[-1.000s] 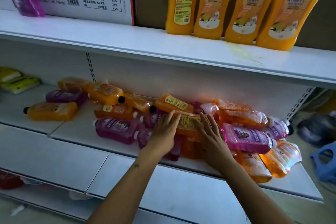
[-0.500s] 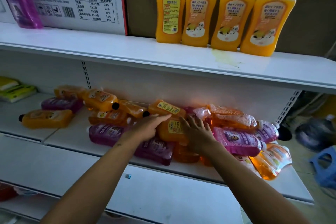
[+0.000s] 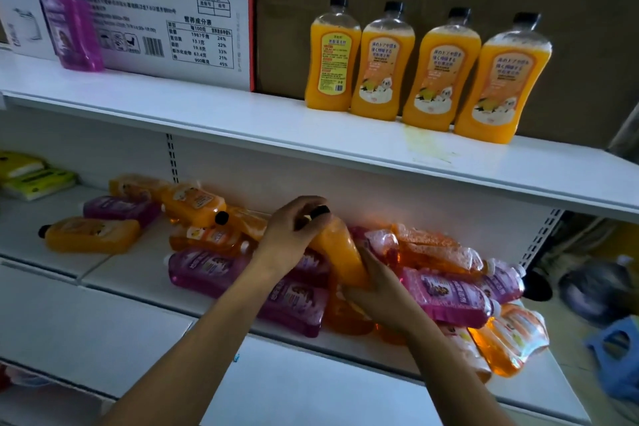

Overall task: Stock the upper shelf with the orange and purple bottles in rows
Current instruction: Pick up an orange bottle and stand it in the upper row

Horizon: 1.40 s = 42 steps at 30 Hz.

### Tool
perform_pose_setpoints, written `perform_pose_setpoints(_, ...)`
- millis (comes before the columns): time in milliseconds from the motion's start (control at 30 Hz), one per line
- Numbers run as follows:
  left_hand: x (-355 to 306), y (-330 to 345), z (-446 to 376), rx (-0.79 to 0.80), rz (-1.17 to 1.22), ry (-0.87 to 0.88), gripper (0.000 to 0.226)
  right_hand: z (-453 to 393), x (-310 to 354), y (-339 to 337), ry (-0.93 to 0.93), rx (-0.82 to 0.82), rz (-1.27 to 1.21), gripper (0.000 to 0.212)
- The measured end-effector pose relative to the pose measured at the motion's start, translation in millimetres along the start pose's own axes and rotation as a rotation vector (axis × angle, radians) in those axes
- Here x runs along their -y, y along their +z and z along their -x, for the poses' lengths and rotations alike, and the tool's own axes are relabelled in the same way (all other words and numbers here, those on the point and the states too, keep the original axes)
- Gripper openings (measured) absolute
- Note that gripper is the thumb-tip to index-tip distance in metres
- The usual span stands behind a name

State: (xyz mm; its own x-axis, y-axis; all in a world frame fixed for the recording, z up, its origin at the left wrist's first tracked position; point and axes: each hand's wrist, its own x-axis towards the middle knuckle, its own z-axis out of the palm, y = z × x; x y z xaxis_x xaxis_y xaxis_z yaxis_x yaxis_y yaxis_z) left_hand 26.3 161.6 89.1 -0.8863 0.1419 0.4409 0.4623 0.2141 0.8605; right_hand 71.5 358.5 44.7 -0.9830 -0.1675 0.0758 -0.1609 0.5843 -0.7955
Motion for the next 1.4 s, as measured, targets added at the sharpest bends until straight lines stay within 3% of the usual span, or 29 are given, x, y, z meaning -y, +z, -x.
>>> perform_pose_setpoints(133,-2.5,4.6,19.1,-0.052,0.256,-0.065,0.020,20.4,19.8,0.7,-0.002,-0.006,-0.388,0.038)
perform_pose_setpoints(233,12.2,17.1,43.6,0.057,0.252,-0.258,0.042,26.5,29.9,3.6,0.055,-0.031,-0.644,0.045)
perform_pose_setpoints(367,23.1,35.6,75.9,0.201,0.341,-0.280,0.061,25.6,40.1,2.5,0.090,-0.076,-0.749,0.049)
perform_pose_setpoints(533,21.1,25.5,99.5,0.035,0.480,-0.316,0.066,24.9,55.5,13.7,-0.019,0.018,-0.553,0.041)
perform_pose_setpoints(700,16.5,8.3,132.6,-0.038,0.437,-0.277,0.091,24.3,80.6,17.7,-0.217,-0.007,-0.018,0.094)
perform_pose_setpoints(833,9.1,-7.8,145.6,-0.063,0.184,-0.215,0.096,37.6,97.9,13.6,-0.356,0.017,0.173,0.099)
perform_pose_setpoints(1067,-32.3,-3.9,128.8,0.080,0.233,0.025,0.087,75.0,131.3,-30.9,-0.474,-0.177,0.267,0.098)
perform_pose_setpoints(1400,-124.0,48.0,64.1,0.343,0.137,0.442,0.087,141.5,149.4,-127.1,-0.499,-0.603,0.309,0.090)
